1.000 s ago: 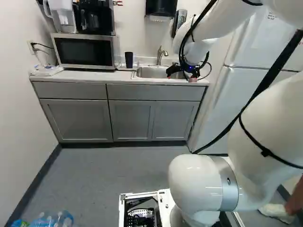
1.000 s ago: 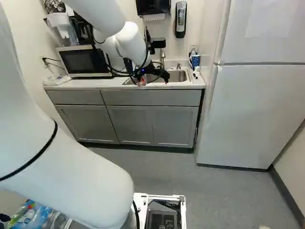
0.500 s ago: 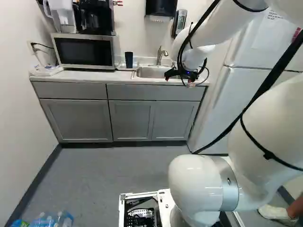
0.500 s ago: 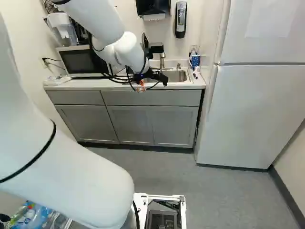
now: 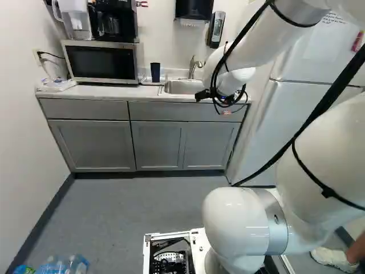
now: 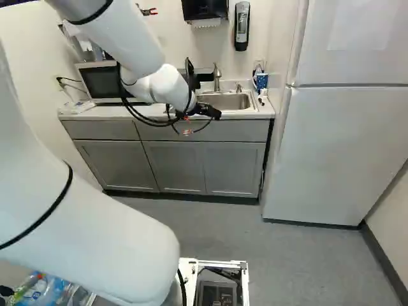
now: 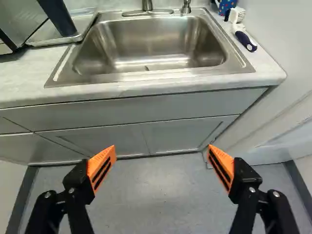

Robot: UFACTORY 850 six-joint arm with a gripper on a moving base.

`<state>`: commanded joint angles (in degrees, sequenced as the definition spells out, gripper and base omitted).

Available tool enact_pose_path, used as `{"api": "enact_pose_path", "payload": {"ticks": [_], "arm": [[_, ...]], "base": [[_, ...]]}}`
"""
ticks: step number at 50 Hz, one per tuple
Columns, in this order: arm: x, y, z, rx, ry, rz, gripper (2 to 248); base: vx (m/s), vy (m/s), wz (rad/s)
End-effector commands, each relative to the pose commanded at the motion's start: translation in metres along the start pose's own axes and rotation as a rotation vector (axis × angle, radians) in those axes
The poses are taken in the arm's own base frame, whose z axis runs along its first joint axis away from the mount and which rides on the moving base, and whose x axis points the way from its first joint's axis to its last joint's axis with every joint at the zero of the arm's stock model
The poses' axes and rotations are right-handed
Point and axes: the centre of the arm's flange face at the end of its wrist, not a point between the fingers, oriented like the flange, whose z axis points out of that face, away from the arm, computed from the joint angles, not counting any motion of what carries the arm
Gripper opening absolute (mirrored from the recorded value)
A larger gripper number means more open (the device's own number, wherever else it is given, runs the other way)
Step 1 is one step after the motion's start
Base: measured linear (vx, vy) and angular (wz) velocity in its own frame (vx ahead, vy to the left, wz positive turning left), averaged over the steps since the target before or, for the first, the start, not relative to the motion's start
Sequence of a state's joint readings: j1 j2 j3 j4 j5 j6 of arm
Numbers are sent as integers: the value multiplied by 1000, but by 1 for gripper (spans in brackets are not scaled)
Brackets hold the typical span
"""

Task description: Rinse the cup and place it in the tray

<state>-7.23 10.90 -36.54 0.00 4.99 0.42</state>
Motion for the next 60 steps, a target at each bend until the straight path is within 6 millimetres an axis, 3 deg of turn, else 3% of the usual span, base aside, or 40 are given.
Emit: {"api": "enact_pose_path", "payload": {"ticks": [39,60], "arm": [[-104,-22,1,55,164,-39,247],[-150,-28,-7,80,235,-52,247]], "base": [[0,0,0],[0,0,0]]}}
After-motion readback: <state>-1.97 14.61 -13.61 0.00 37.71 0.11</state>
